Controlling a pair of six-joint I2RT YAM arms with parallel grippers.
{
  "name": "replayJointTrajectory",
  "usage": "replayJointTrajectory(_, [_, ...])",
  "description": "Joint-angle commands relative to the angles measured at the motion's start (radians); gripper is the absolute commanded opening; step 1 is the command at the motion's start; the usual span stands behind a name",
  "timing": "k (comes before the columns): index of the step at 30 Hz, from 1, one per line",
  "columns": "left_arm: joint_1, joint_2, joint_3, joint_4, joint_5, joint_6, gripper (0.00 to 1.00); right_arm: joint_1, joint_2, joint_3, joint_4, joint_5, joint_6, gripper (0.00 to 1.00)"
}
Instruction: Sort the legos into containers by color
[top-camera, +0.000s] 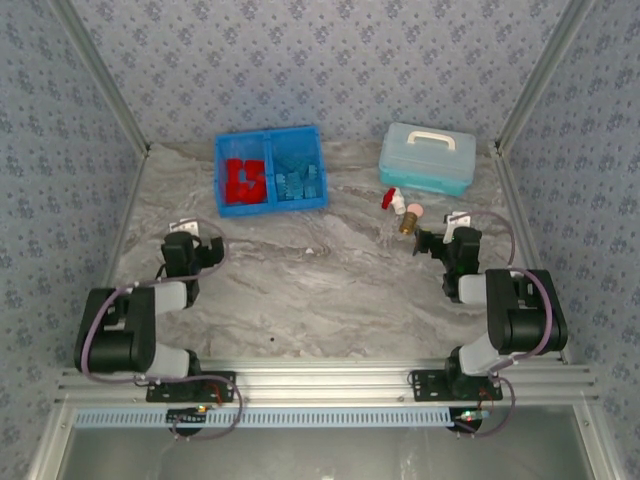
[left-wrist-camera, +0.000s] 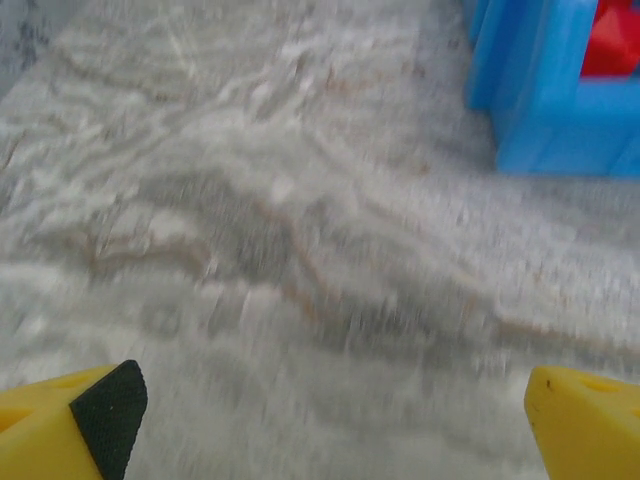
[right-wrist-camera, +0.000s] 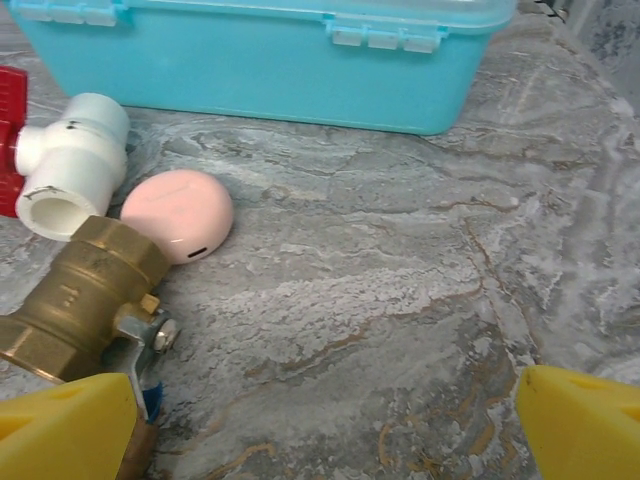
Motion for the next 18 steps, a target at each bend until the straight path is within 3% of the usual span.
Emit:
replayJointTrajectory(1, [0.012, 0.1, 0.011, 0.27, 0.043, 0.021, 0.99, -0.009, -0.004, 0.018, 0.011, -0.04, -0.021, 1.0])
replayJointTrajectory(2, [0.013, 0.075, 0.038, 0.154, 0.03, 0.01, 0.99, -0.009, -0.004, 0.019, 0.01, -0.042, -0.02, 1.0])
replayJointTrajectory(3, [0.012, 0.092, 0.021, 0.213, 0.031, 0.016, 0.99, -0.009, -0.005, 0.018, 0.011, -0.043, -0.021, 1.0])
replayJointTrajectory(18, [0.011, 0.084, 0.03, 0.188, 0.031, 0.015, 0.99, -0.008, -0.005, 0.017, 0.012, -0.041, -0.022, 1.0])
